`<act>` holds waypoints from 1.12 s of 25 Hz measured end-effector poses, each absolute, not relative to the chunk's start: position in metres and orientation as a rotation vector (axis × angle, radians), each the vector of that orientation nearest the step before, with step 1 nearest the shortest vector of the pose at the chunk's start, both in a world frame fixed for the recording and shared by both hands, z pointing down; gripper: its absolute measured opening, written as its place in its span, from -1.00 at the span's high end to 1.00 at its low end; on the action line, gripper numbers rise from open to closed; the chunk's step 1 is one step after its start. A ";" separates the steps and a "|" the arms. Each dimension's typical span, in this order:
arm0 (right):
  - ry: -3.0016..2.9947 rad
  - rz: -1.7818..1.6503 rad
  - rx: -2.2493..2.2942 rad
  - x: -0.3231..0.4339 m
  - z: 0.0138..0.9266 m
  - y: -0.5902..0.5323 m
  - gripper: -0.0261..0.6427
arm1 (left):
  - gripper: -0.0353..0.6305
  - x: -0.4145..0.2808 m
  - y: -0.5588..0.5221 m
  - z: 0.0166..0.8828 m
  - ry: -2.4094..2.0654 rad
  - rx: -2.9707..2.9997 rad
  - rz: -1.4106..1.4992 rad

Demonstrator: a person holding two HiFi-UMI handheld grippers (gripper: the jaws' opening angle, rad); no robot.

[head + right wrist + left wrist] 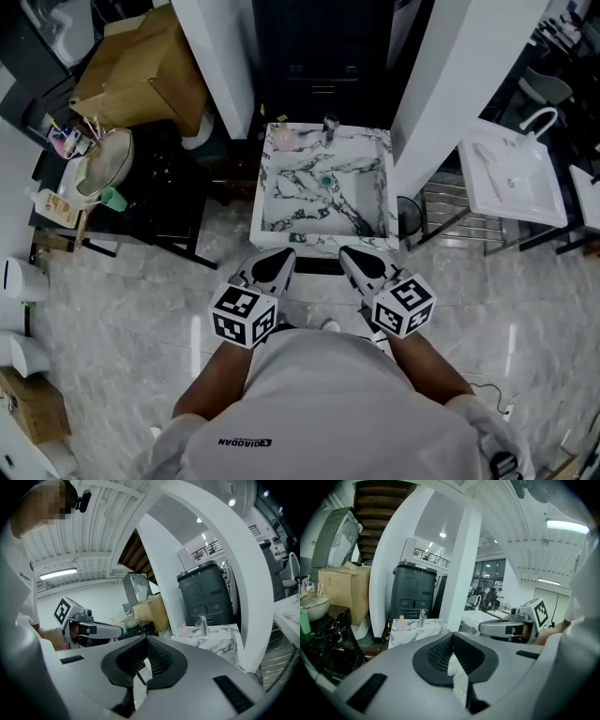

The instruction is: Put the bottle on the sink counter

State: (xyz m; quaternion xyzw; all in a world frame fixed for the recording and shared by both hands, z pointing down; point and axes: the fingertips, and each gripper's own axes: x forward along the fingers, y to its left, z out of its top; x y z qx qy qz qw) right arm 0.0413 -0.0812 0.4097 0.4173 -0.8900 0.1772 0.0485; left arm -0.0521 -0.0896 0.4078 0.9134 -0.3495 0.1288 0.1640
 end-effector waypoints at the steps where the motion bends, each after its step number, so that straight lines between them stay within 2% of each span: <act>1: -2.709 0.537 1.280 0.038 0.409 -0.083 0.80 | 0.85 -0.054 -0.091 0.407 -0.987 2.614 0.372; 28: -2.662 0.518 1.378 -0.006 0.406 -0.091 0.80 | 0.85 -0.100 -0.104 0.404 -0.904 2.680 0.413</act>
